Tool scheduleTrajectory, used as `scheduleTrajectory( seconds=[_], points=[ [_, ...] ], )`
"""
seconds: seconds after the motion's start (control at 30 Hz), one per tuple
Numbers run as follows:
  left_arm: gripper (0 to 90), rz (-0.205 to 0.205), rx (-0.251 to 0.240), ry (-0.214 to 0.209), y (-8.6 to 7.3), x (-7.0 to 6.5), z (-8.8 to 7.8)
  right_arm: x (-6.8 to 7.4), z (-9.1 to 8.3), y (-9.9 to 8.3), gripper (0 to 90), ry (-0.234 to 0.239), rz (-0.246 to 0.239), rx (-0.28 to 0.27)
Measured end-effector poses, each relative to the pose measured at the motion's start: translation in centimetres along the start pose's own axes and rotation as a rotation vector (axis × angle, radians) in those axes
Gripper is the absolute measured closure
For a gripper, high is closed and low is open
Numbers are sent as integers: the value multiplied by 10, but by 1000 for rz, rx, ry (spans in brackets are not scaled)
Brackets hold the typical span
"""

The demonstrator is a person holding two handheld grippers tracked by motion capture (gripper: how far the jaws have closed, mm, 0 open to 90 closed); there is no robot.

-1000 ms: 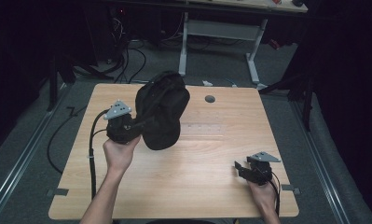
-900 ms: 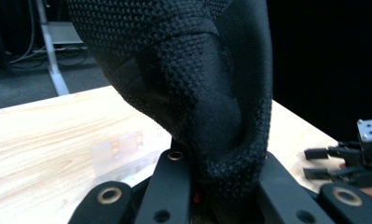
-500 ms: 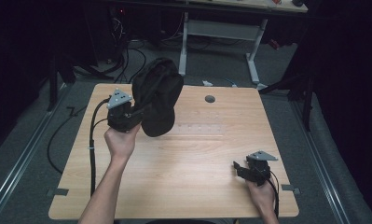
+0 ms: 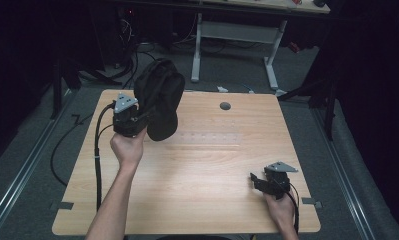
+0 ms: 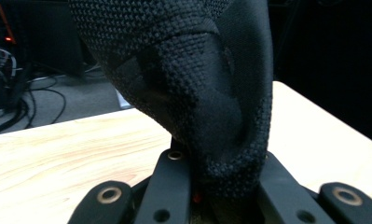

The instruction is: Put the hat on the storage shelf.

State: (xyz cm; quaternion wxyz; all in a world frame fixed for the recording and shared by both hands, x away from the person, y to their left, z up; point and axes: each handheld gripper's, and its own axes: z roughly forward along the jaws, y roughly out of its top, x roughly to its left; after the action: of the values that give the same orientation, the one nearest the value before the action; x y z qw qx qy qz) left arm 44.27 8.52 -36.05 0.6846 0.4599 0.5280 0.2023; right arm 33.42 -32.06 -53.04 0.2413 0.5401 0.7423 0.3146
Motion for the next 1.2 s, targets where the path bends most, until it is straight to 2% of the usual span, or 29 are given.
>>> scheduleTrajectory(
  seconds=[0.23, 0.63, 0.93, 1.2],
  points=[
    [859, 24, -1, 40, -6, 2, 8, 0, 0, 0, 365, -1, 1, 0],
    [858, 62, 12, 79, -16, 5, 17, 0, 0, 0, 365, -1, 1, 1],
    [855, 53, 19, 96, -24, 9, 22, 0, 0, 0, 364, -2, 1, 0],
    [843, 2, 36, 105, -36, 21, 24, 0, 0, 0, 361, -2, 1, 1]
  ],
)
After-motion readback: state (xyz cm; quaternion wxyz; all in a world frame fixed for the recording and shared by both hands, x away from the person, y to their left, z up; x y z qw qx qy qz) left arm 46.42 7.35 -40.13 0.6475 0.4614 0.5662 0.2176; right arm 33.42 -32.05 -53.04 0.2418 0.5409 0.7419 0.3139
